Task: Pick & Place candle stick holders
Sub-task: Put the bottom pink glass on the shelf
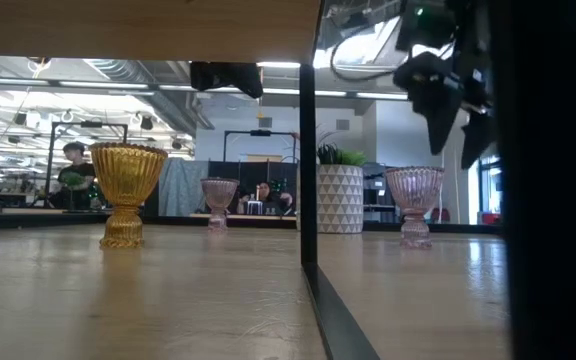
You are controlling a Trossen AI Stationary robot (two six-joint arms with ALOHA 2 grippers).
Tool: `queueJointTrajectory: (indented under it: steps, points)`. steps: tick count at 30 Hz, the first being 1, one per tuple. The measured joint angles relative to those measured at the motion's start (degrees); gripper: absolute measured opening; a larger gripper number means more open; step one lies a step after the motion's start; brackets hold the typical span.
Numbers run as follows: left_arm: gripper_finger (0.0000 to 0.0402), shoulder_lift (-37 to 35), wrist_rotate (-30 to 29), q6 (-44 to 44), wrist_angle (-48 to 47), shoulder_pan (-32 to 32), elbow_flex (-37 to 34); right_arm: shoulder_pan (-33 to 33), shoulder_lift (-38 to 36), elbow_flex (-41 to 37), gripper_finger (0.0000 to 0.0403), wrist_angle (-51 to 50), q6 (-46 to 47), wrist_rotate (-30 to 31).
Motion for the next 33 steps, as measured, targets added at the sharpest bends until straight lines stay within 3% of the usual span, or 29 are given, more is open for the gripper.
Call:
queueJointTrajectory:
  steps: [7,20,25,33]
  points:
    - [0.0001,0.0,0.0,0.5,-1.1,0.1,0.0,0.4,3.6,0.0,0.0235,5.2,-0.7,0.1]
    - [0.0001,0.0,0.0,0.4,-1.4,0.1,0.0,0.4,9.3,0.0,0.0228,5.7,-1.1,1.2]
    - [0.0001,0.0,0.0,0.4,-1.4,0.1,0.0,0.4,9.3,0.0,0.0185,5.7,-1.1,1.2]
    - [0.0001,0.0,0.0,0.4,-1.4,0.1,0.0,0.4,9.3,0.0,0.0073,5.8,-1.1,1.2]
